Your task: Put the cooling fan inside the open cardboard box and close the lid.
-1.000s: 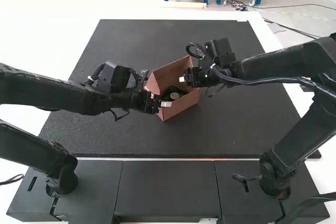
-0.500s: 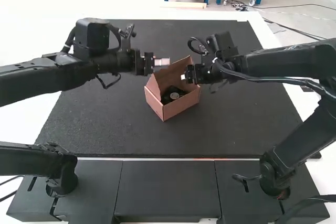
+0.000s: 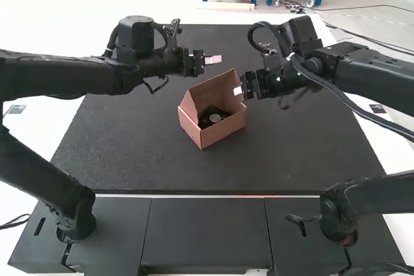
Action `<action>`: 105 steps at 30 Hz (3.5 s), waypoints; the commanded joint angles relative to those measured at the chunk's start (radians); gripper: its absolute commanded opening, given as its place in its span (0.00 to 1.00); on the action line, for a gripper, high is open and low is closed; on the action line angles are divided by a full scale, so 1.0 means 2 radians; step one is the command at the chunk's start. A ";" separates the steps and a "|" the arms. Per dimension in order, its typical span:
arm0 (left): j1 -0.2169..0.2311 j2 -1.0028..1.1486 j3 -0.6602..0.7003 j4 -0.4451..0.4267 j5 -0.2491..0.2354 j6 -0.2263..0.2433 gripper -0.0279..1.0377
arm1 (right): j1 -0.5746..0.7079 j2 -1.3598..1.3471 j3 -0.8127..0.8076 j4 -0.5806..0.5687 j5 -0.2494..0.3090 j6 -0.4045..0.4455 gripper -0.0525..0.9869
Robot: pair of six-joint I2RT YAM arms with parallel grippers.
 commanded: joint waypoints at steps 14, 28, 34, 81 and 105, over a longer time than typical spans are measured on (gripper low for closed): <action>0.004 0.021 0.002 -0.053 0.043 -0.027 0.80 | -0.002 -0.050 0.009 -0.053 -0.028 0.049 0.93; -0.038 0.004 -0.031 -0.069 0.069 -0.047 0.80 | -0.005 -0.050 0.006 -0.069 -0.028 0.056 0.93; -0.055 0.004 -0.060 -0.054 0.069 -0.047 0.80 | -0.022 -0.050 0.006 -0.077 -0.028 0.058 0.93; 0.001 0.130 -0.185 0.138 0.057 0.039 0.80 | -0.050 -0.066 -0.015 -0.090 -0.055 0.087 0.93; 0.074 -0.199 -0.095 -0.015 -0.108 0.147 0.95 | -0.112 -0.215 -0.121 0.229 0.144 0.000 0.93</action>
